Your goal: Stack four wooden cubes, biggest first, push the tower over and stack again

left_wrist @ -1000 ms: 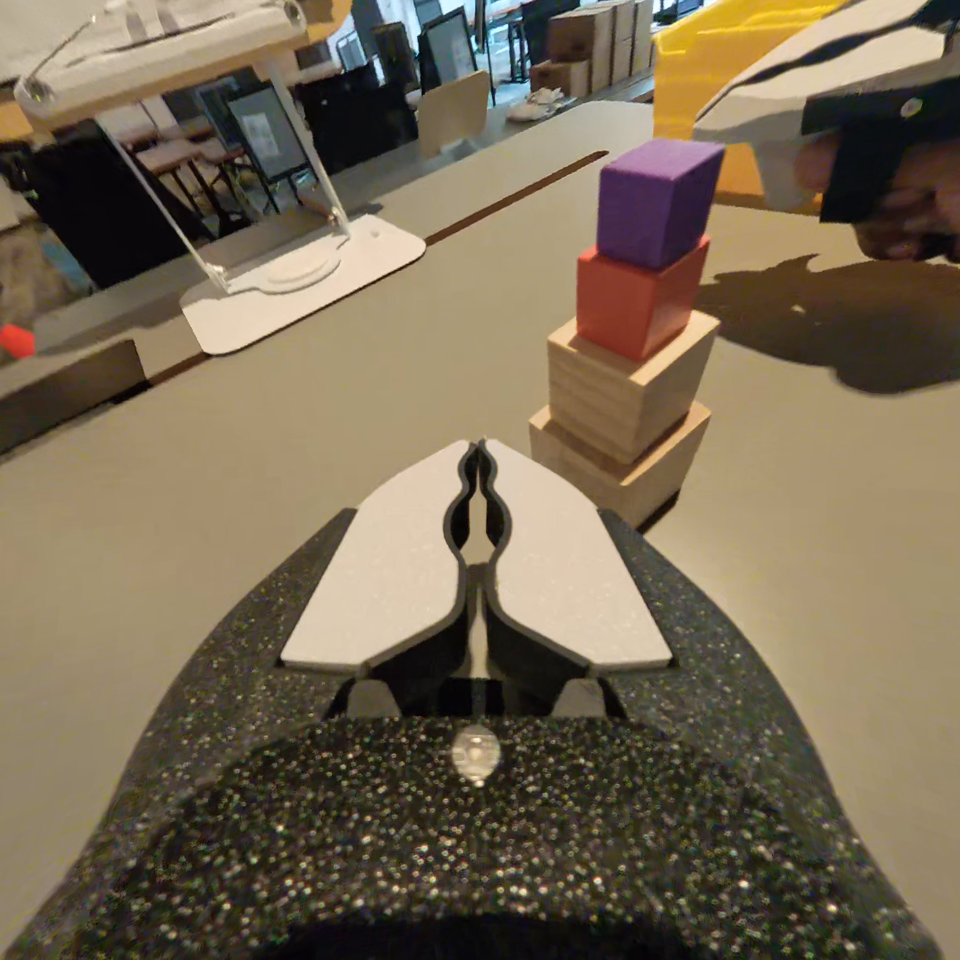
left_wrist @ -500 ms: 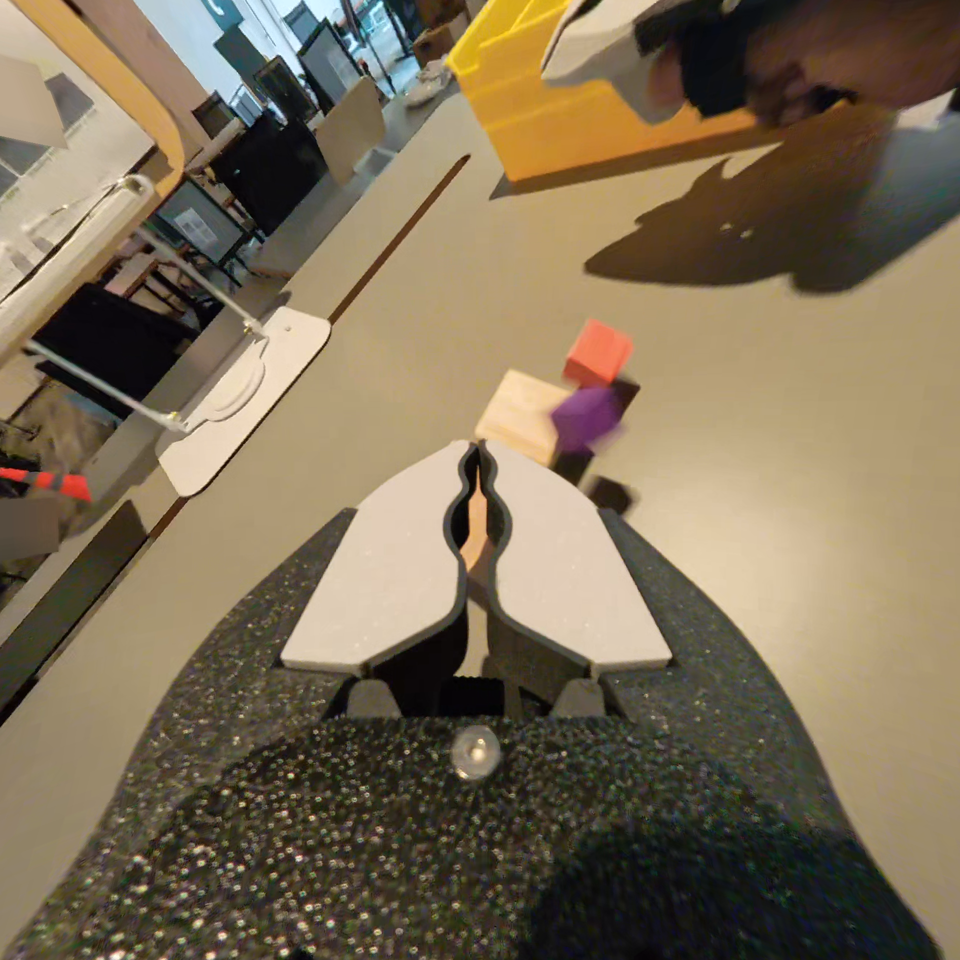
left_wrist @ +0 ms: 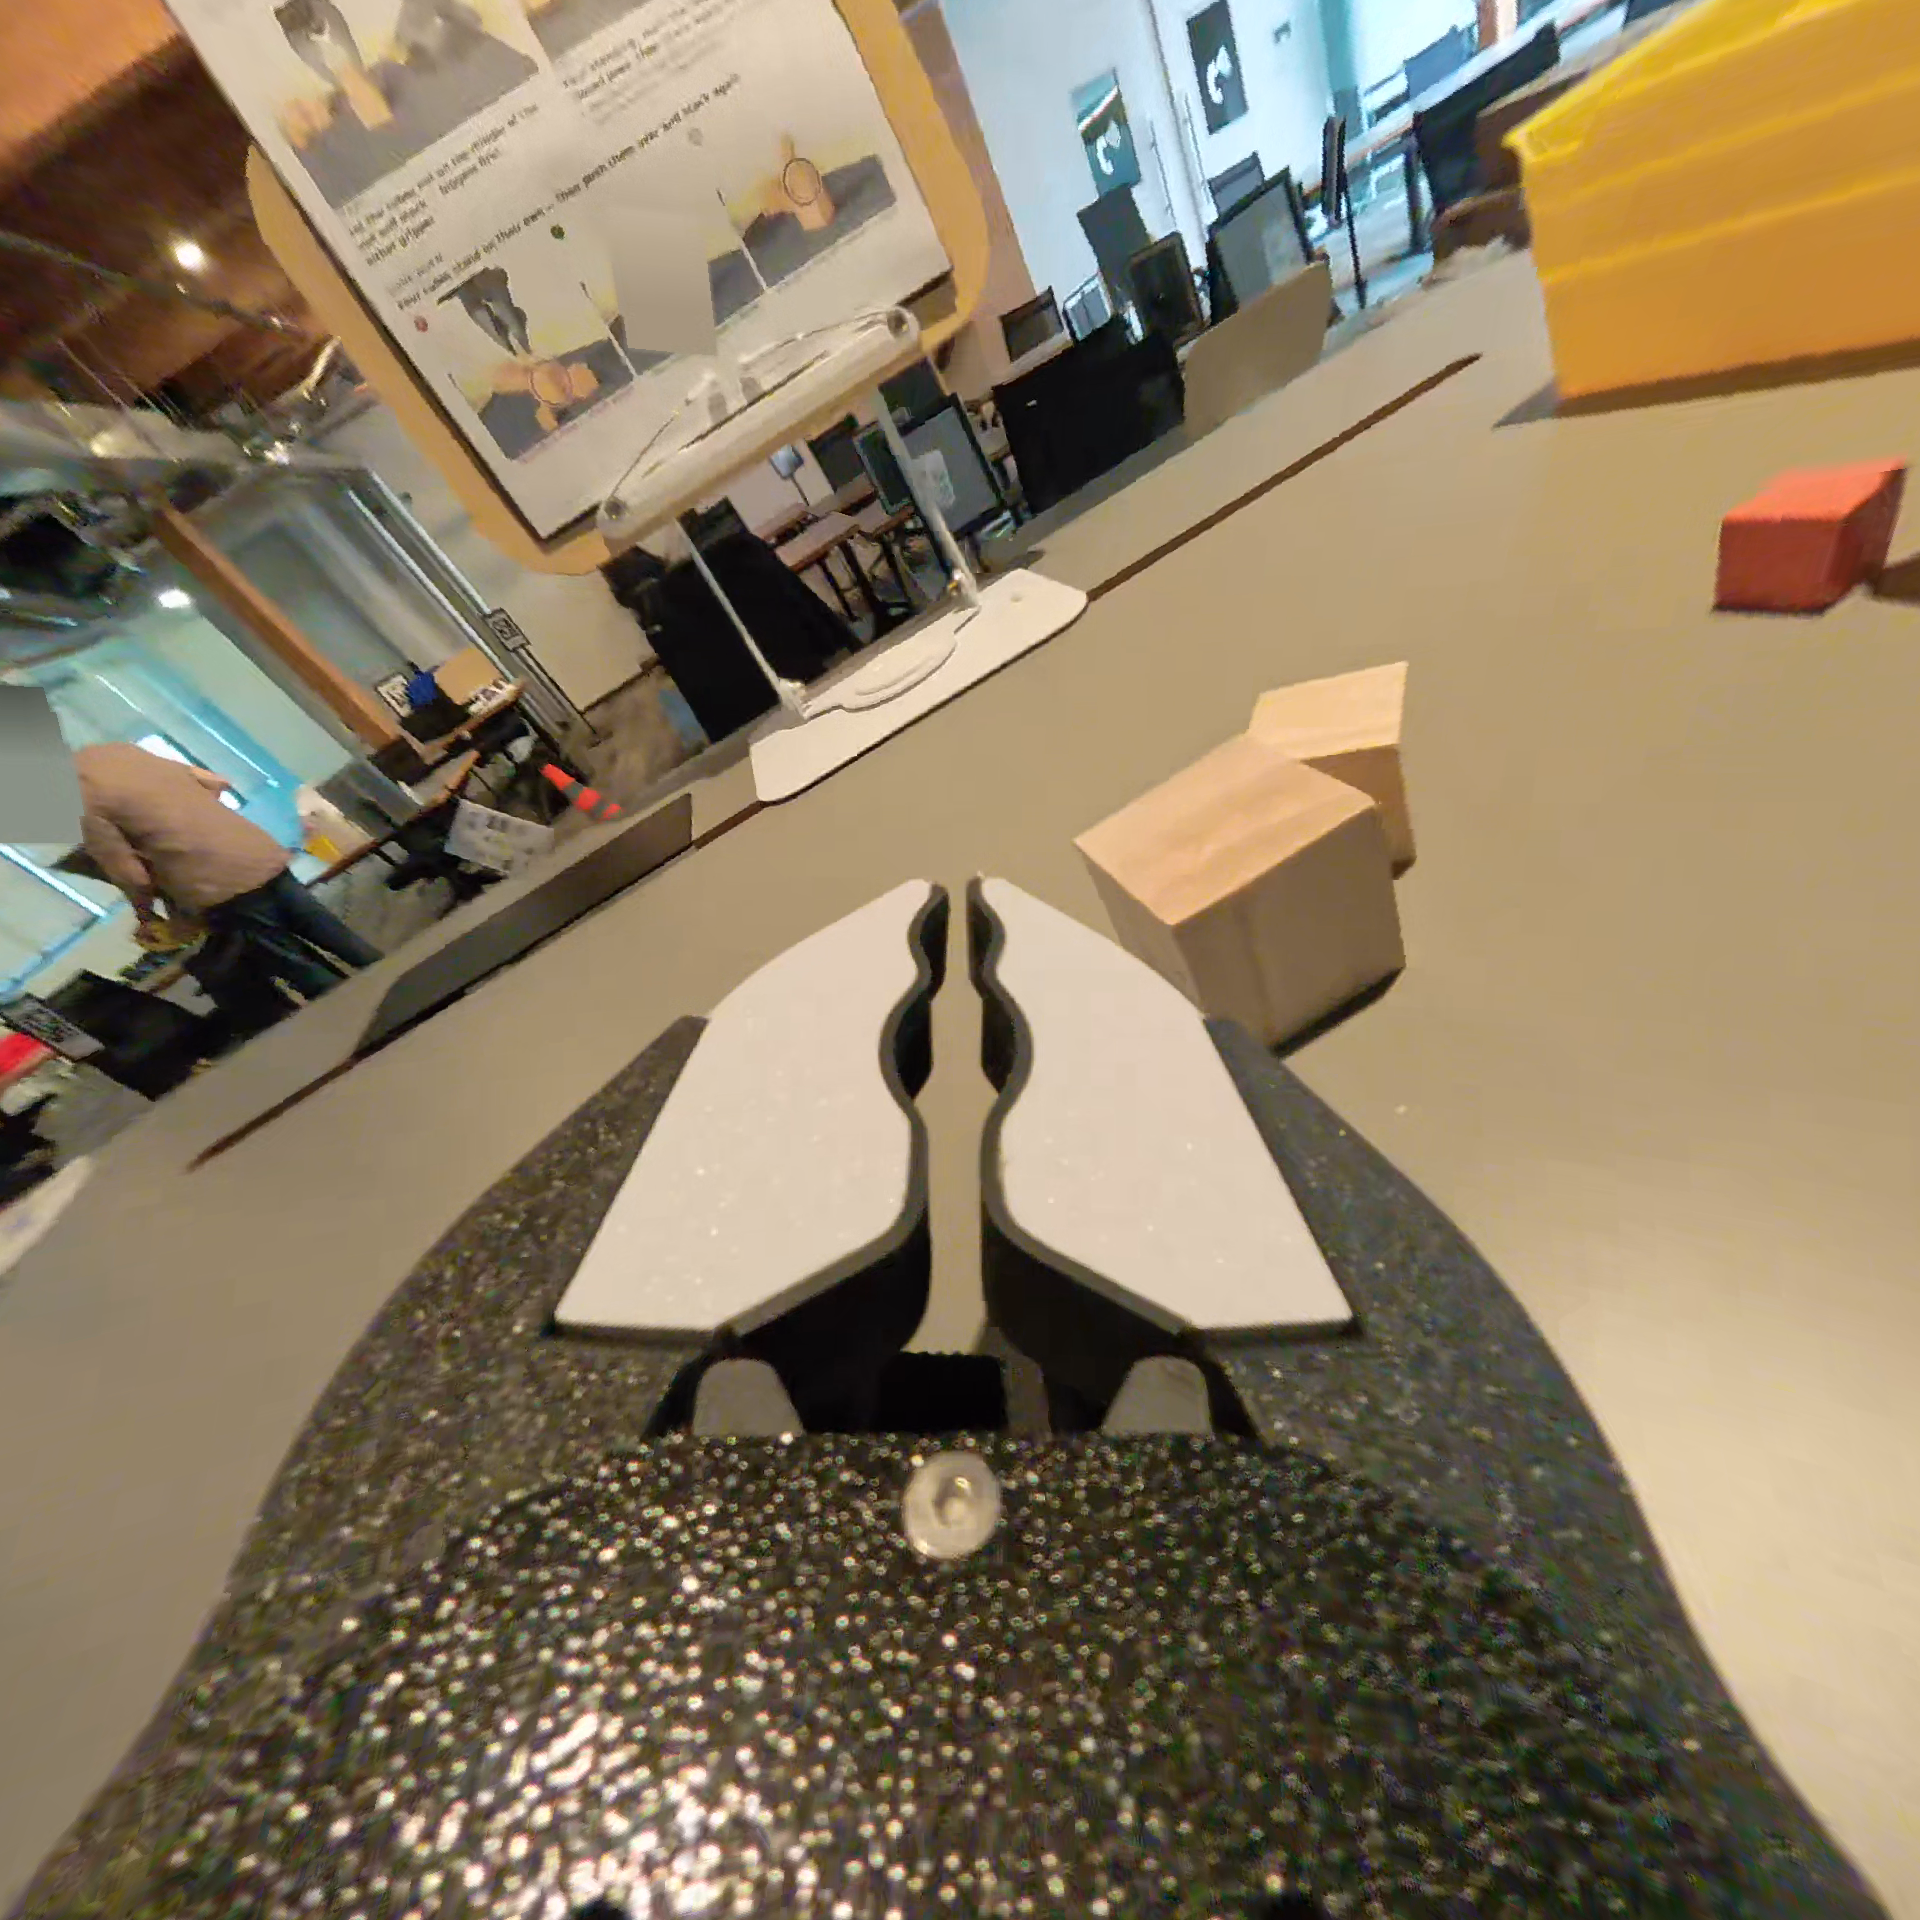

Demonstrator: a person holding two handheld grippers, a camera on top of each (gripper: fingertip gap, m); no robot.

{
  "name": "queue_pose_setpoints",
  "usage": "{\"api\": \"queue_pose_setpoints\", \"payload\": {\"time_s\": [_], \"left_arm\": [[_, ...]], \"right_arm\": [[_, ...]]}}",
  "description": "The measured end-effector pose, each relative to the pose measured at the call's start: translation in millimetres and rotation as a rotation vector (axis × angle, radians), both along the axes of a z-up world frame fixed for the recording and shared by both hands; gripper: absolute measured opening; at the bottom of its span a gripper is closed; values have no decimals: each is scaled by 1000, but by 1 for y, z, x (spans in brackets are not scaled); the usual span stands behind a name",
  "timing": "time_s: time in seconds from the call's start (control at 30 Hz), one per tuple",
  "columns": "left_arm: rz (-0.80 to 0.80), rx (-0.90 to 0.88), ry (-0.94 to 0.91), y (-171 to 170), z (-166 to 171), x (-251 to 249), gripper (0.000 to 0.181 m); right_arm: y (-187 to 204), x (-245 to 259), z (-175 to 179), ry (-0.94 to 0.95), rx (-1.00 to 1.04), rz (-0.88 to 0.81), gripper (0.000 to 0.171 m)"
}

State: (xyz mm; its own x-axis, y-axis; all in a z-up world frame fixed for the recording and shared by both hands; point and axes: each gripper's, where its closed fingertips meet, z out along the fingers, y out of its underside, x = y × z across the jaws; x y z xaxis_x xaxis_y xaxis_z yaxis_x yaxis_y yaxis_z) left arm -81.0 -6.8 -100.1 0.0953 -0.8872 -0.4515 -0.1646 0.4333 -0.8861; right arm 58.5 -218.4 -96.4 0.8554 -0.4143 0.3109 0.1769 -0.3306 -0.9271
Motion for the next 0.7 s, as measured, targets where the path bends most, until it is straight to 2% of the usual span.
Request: {"api": "queue_pose_setpoints", "payload": {"time_s": [0.2,0.37,0.53,0.63,0.7], "left_arm": [[-23,79,51,-9,-9,4,5],[-47,57,30,-9,-5,4,7],[-203,57,58,-24,-10,6,16],[-420,-37,115,-40,-10,6,25],[-527,-32,194,-44,0,14,29]], "right_arm": [[16,-31,-5,55,-8,133,4],[50,-61,-10,221,-47,252,20],[81,-67,-25,253,-106,227,29],[87,-69,-32,236,-124,243,30],[86,-70,-35,220,-128,257,30]]}}
